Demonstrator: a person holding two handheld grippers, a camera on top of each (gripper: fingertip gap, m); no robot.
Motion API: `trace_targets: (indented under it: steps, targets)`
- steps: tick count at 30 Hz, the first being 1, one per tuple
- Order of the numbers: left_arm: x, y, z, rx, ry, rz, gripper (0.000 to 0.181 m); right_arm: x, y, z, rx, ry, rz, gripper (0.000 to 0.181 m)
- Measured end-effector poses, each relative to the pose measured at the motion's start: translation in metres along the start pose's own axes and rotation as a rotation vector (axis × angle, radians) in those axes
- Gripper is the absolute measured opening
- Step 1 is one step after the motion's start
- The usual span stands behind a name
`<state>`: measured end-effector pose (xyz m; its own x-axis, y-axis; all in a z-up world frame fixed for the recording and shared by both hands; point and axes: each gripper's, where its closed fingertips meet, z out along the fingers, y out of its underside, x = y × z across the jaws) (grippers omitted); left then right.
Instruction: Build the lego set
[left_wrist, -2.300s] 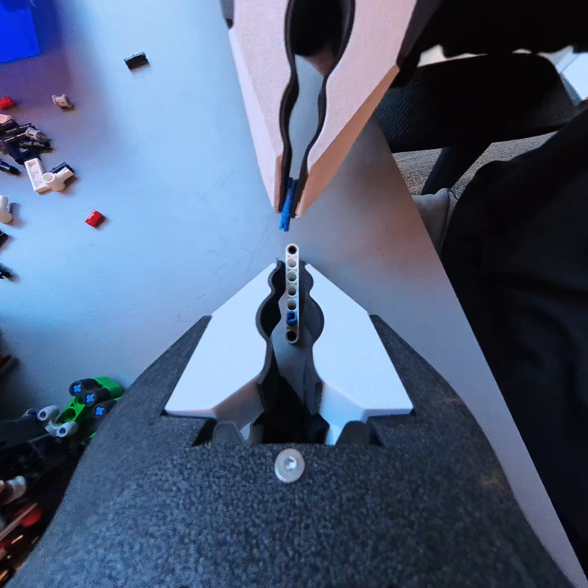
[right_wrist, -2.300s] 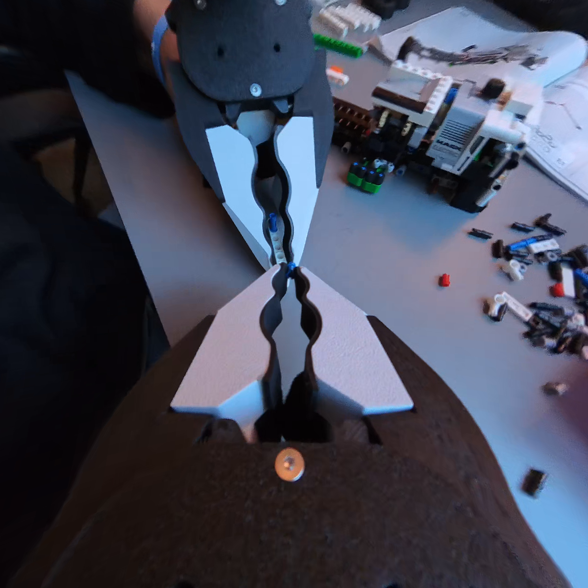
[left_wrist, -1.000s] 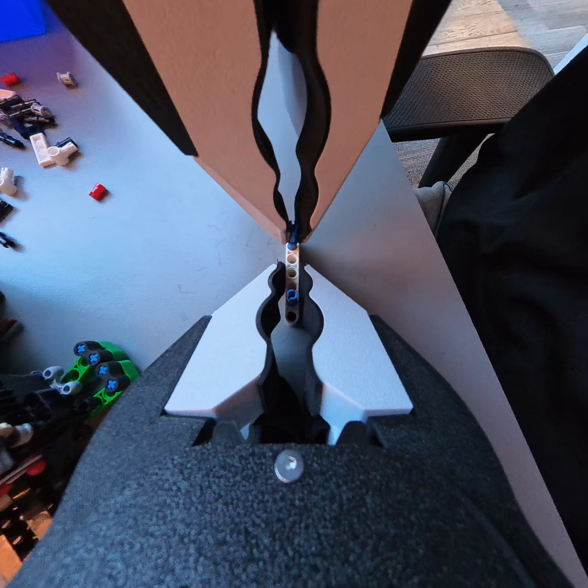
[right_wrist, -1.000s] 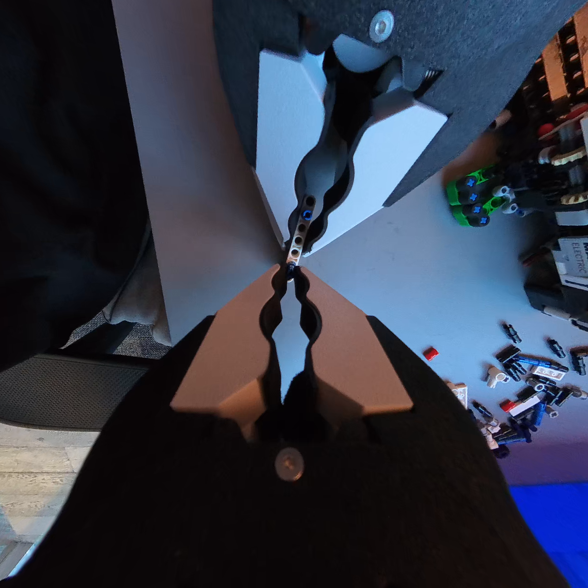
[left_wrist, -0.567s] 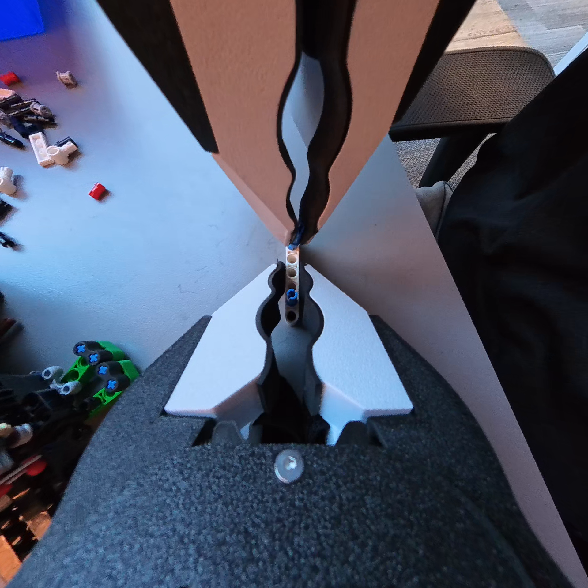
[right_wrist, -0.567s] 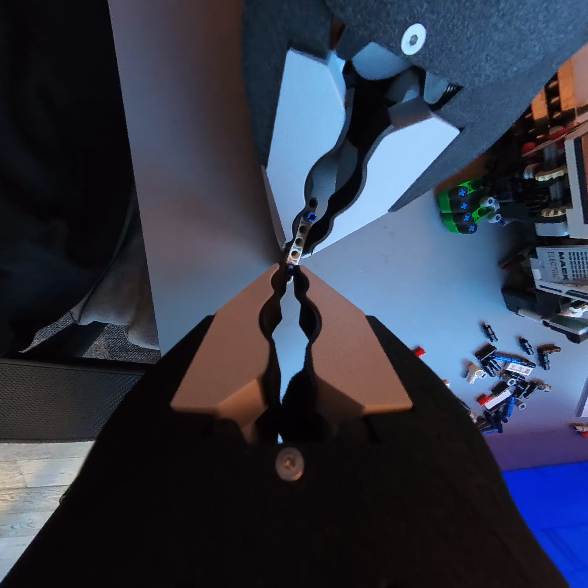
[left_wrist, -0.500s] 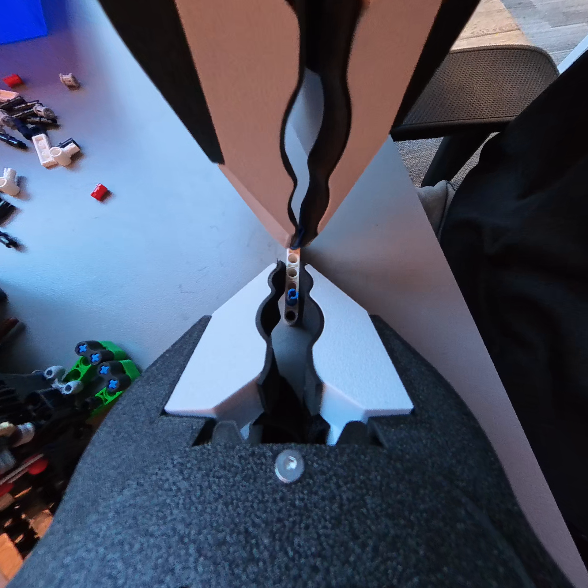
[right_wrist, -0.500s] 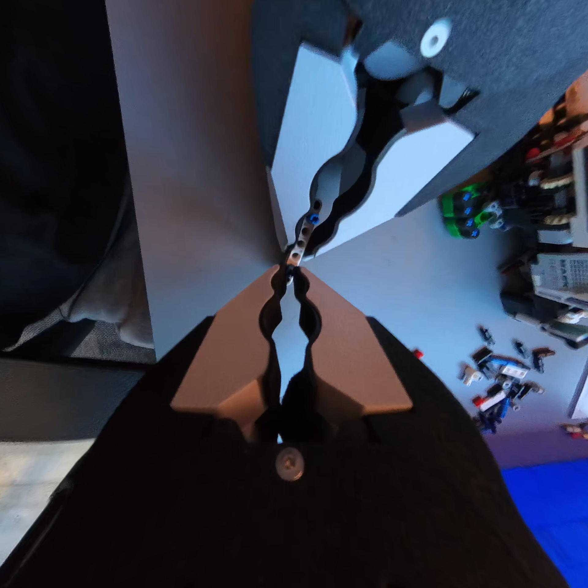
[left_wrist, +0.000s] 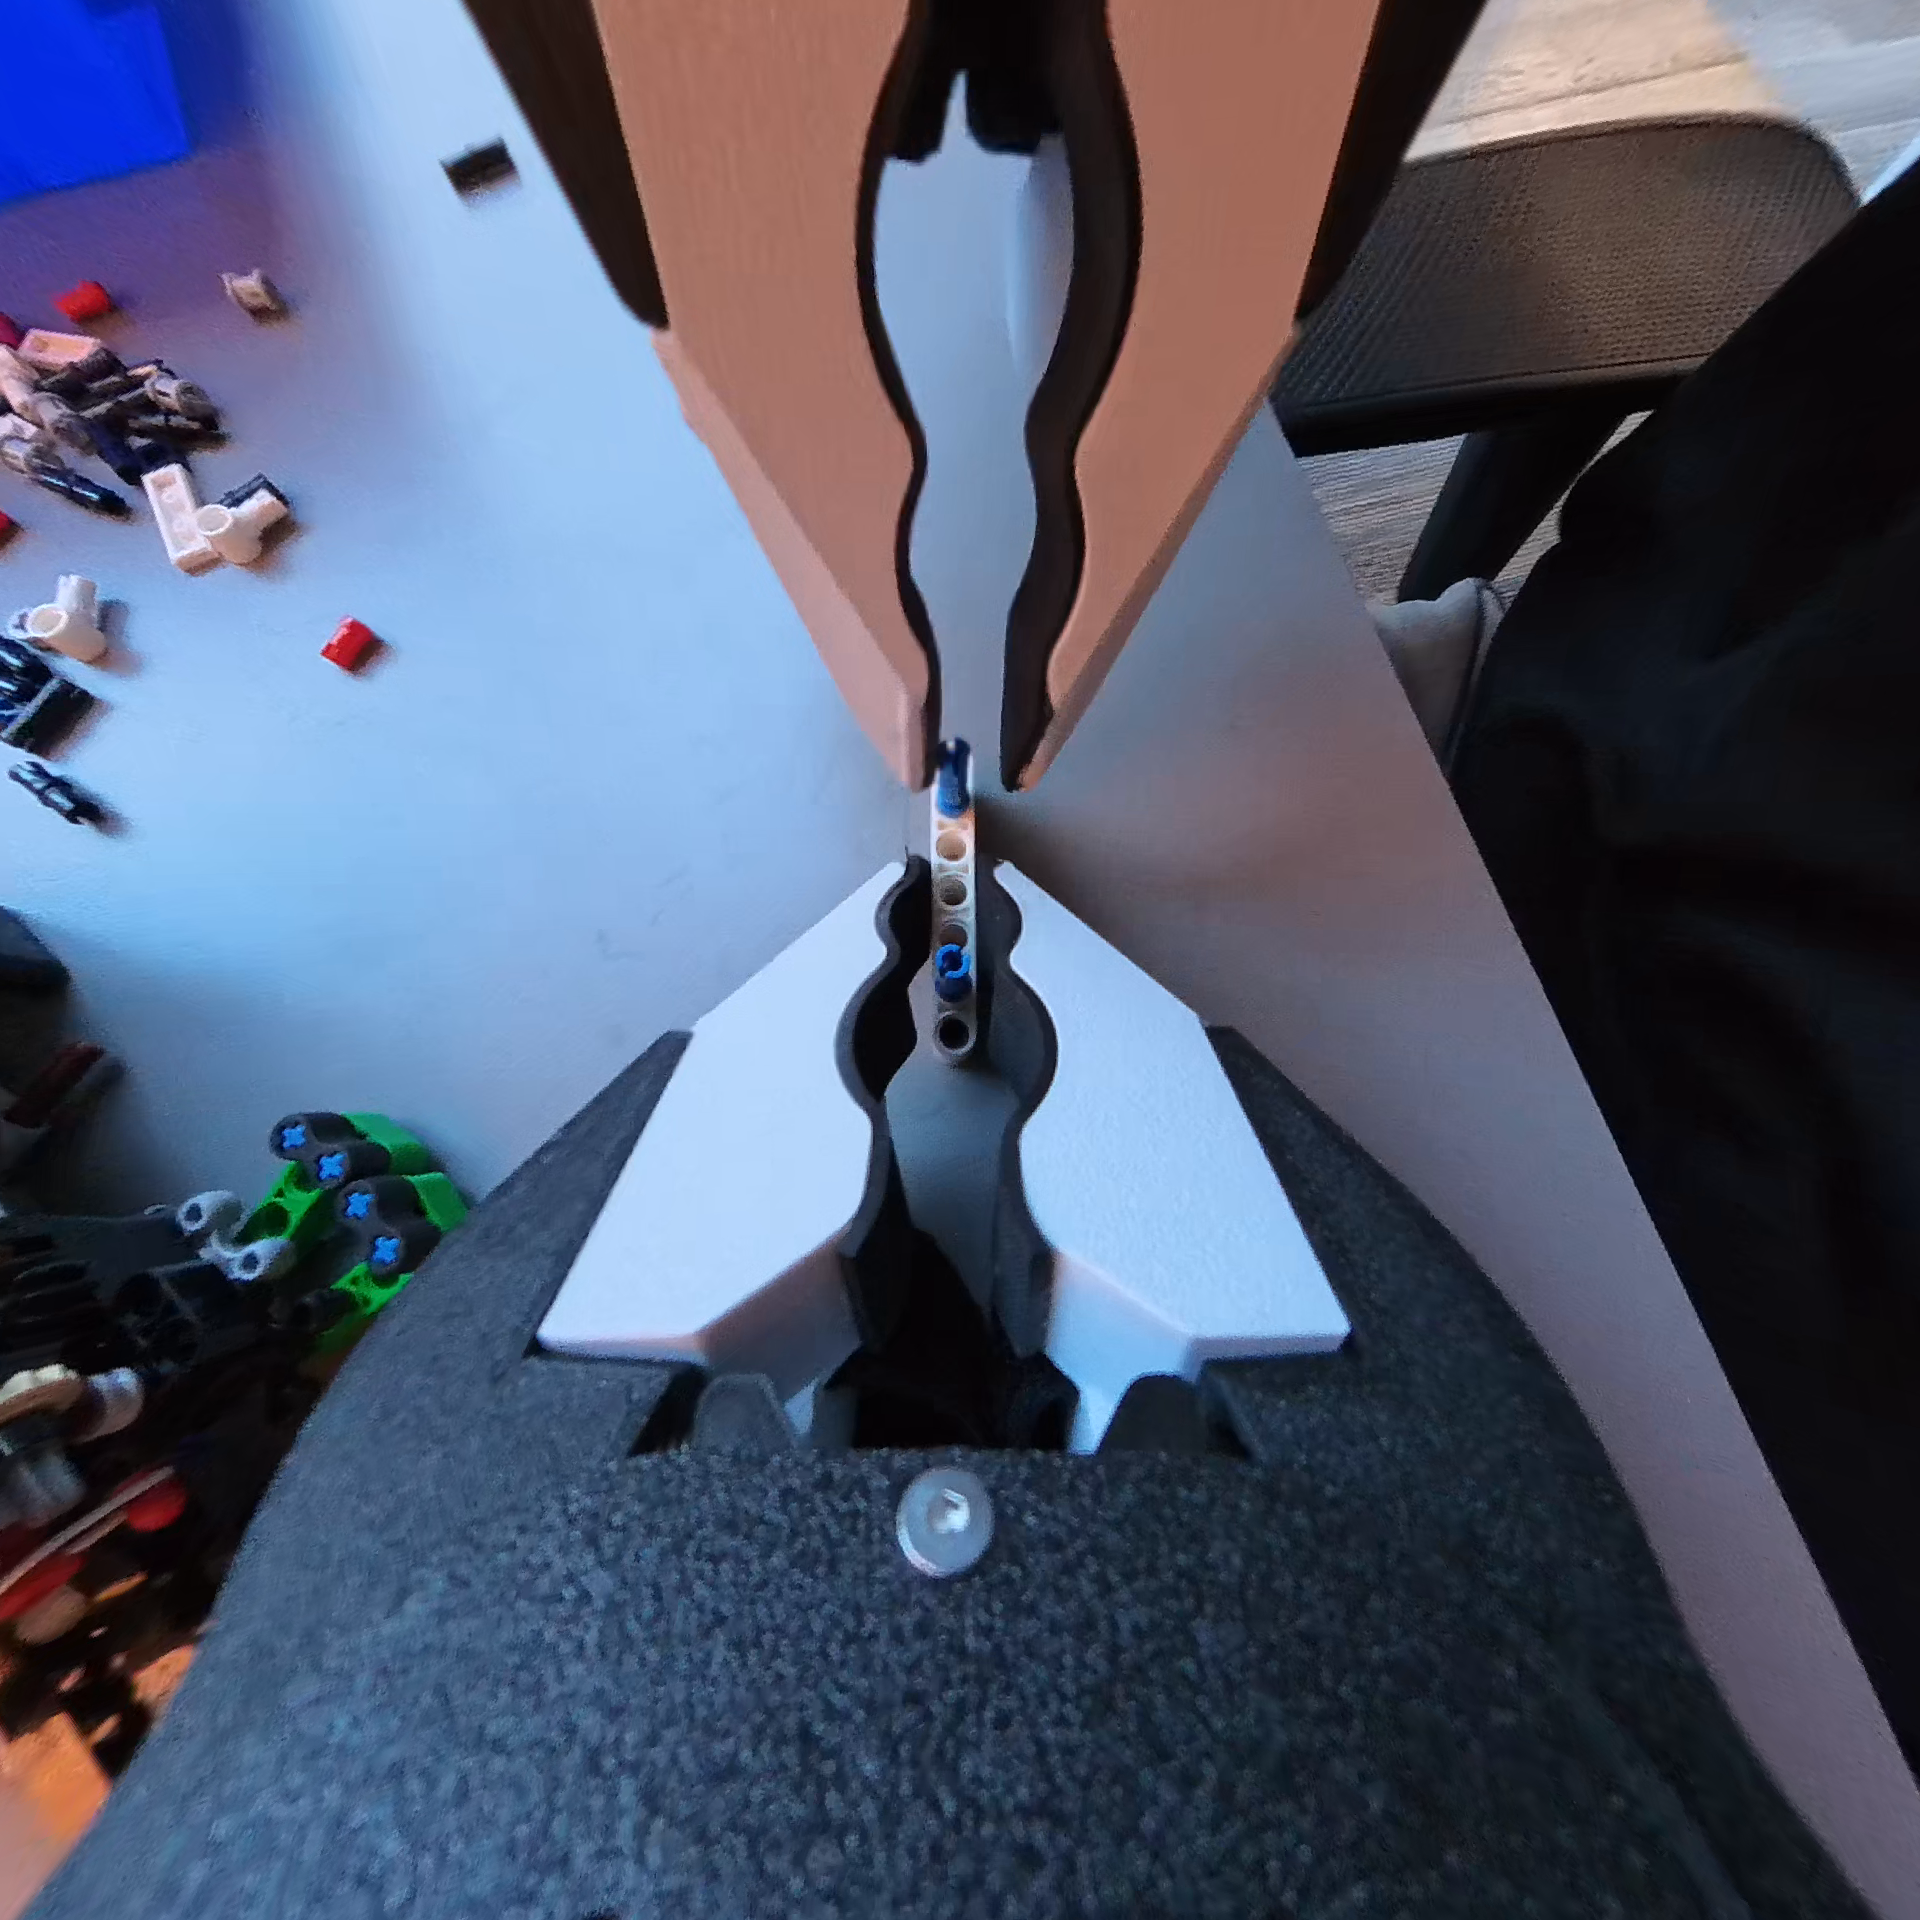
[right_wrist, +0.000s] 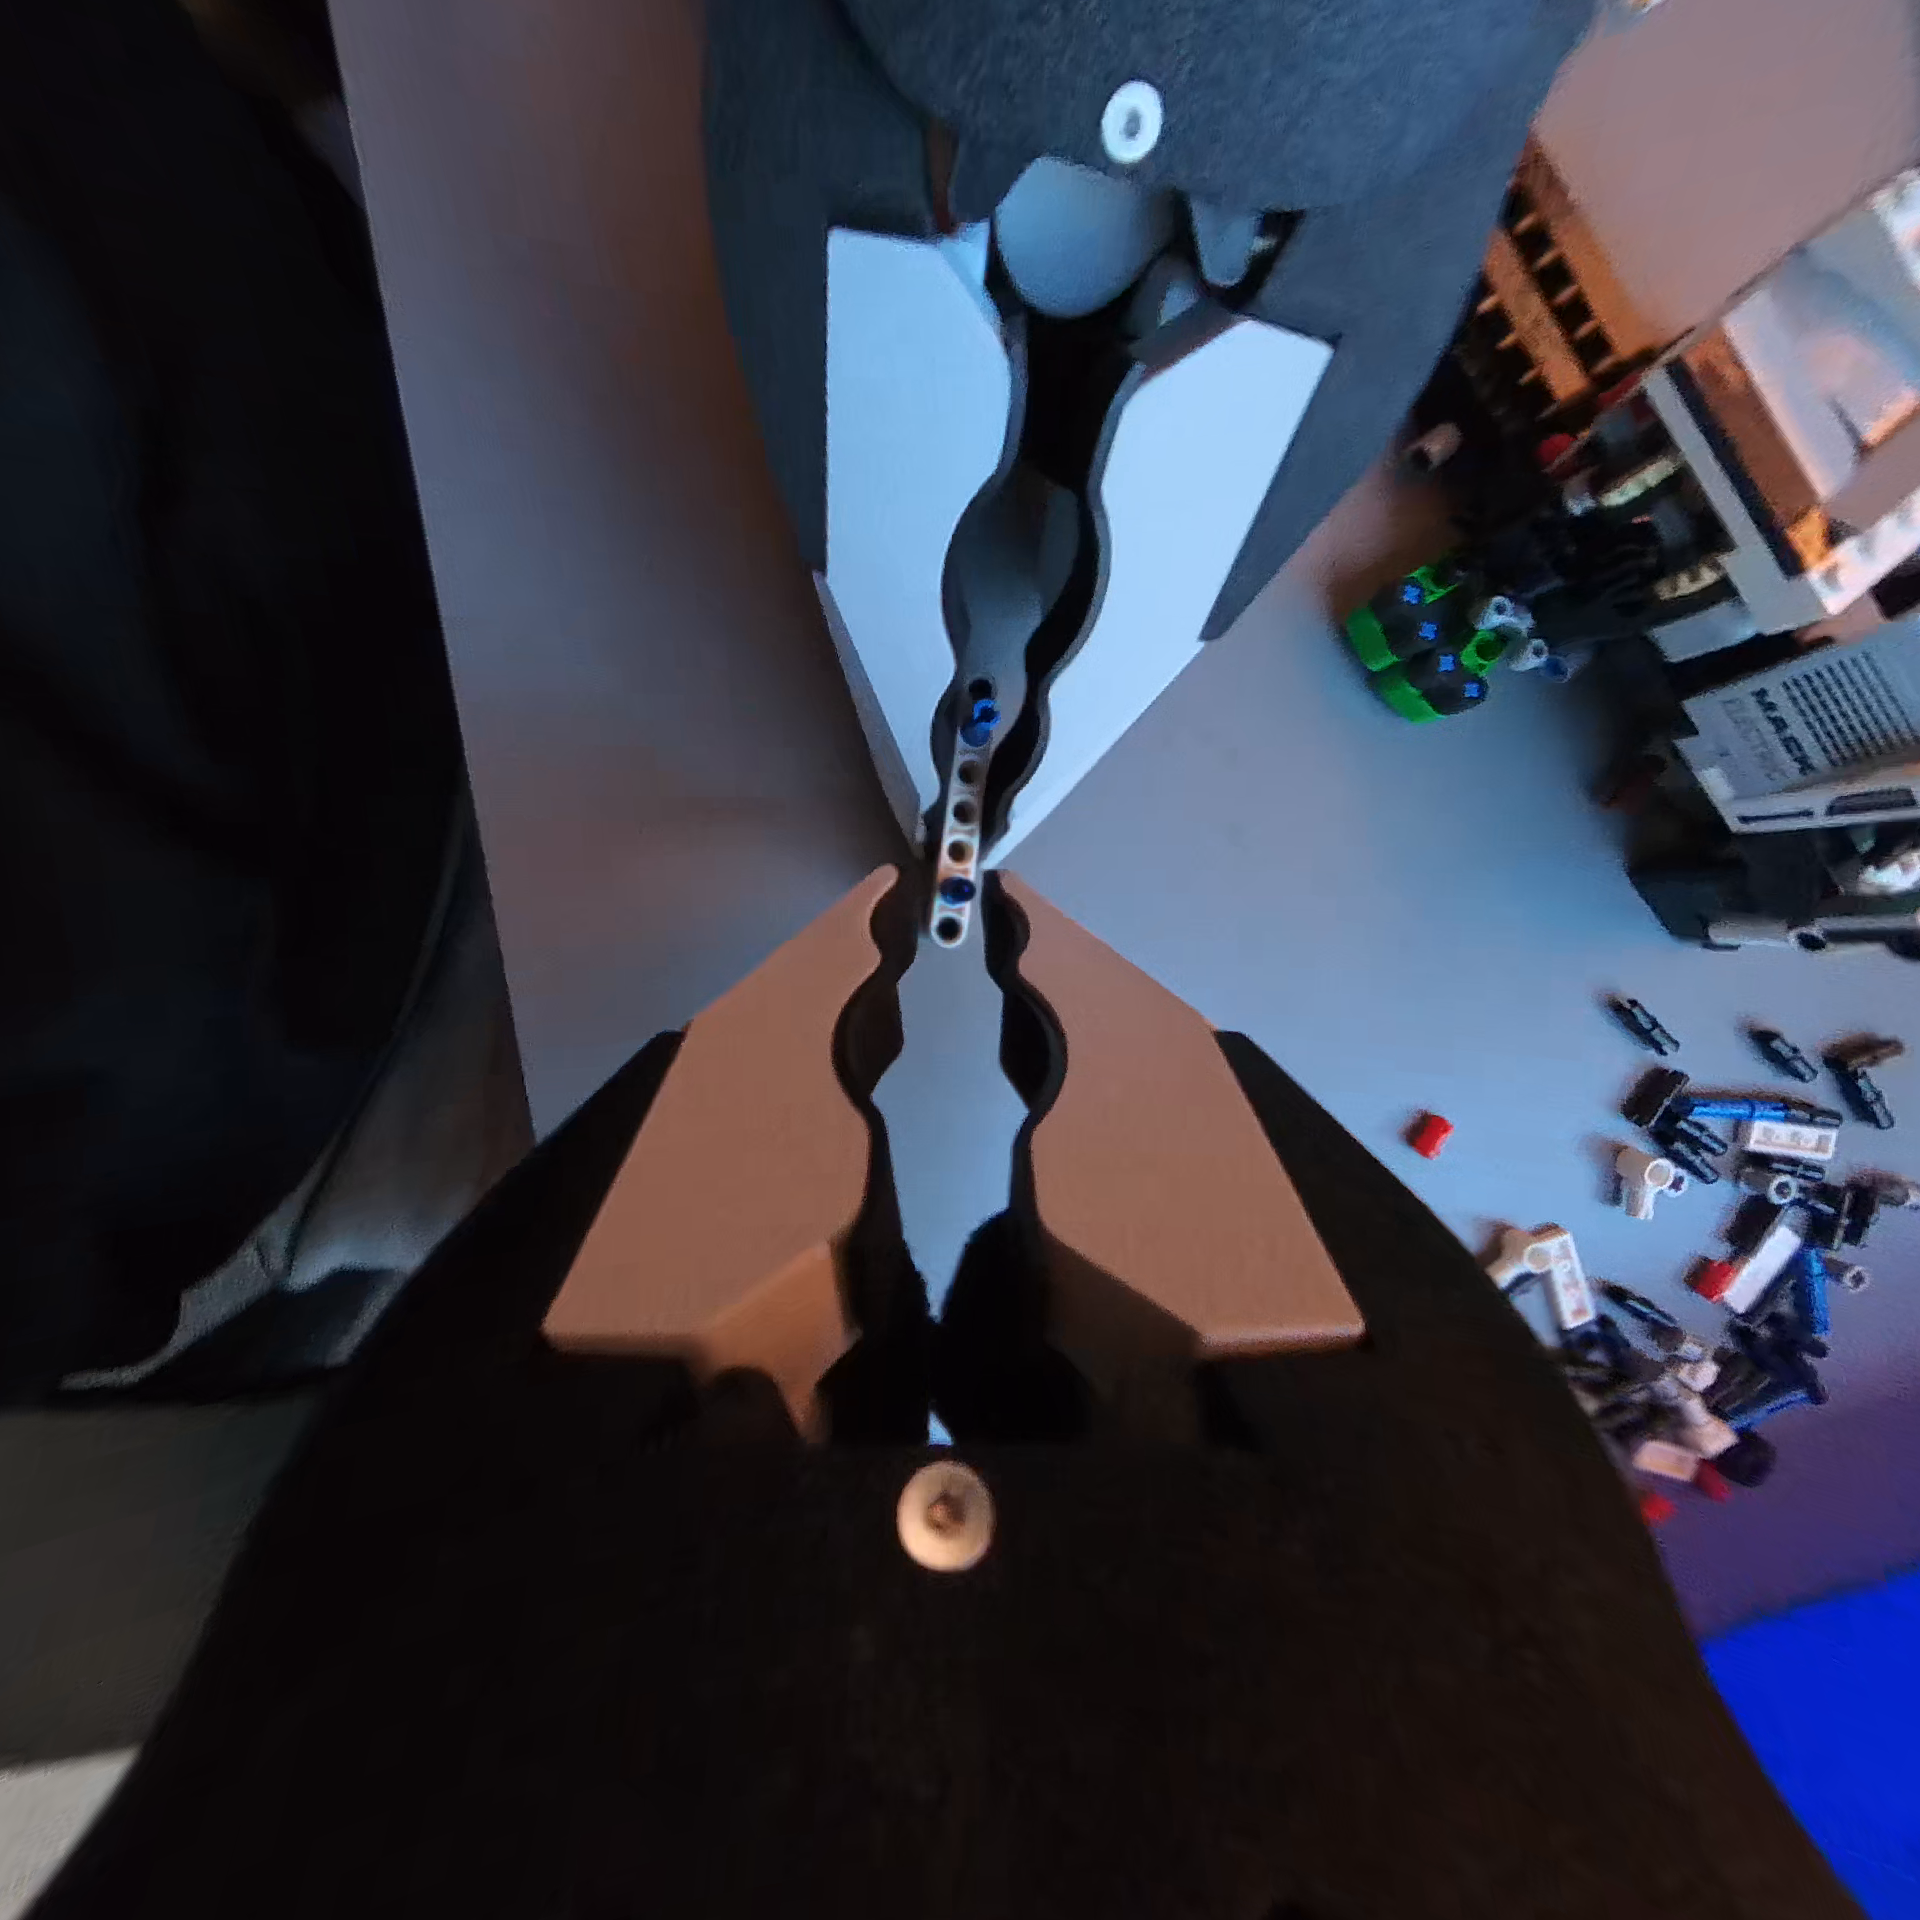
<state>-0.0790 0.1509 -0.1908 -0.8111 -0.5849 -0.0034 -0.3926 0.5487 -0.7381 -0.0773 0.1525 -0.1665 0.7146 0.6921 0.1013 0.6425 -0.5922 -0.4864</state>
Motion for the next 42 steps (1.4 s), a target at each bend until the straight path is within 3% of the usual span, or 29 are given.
trace_targets:
  steps: [4,10,13,17,31,34,38,42]
  targets:
    - [-0.004,-0.001,-0.002,0.003,-0.177,0.21,0.006,0.001,0.002,-0.01,0.171,0.047,0.135,0.017]
    - [-0.012,-0.031,-0.032,0.067,-0.675,0.759,0.006,0.009,-0.014,-0.035,0.744,-0.133,0.633,0.054]
    - [-0.011,-0.042,-0.039,0.091,-0.781,0.856,0.005,-0.002,-0.026,-0.03,0.798,-0.193,0.642,0.058]
    - [-0.012,-0.047,-0.043,0.111,-0.813,0.854,0.005,0.0,-0.029,-0.033,0.799,-0.086,0.571,0.036]
    - [-0.009,-0.051,-0.047,0.117,-0.843,0.855,0.005,-0.003,-0.031,-0.036,0.817,-0.068,0.559,0.033]
    - [-0.012,-0.052,-0.046,0.145,-0.787,0.731,0.006,0.001,-0.031,-0.039,0.827,-0.091,0.587,0.033]
    - [-0.02,-0.054,-0.061,0.196,-0.749,0.581,0.036,0.012,-0.022,-0.05,0.823,-0.029,0.596,0.033]
    - [-0.024,-0.048,-0.075,0.312,-0.568,0.228,0.052,0.023,-0.017,-0.065,0.819,0.09,0.537,0.033]
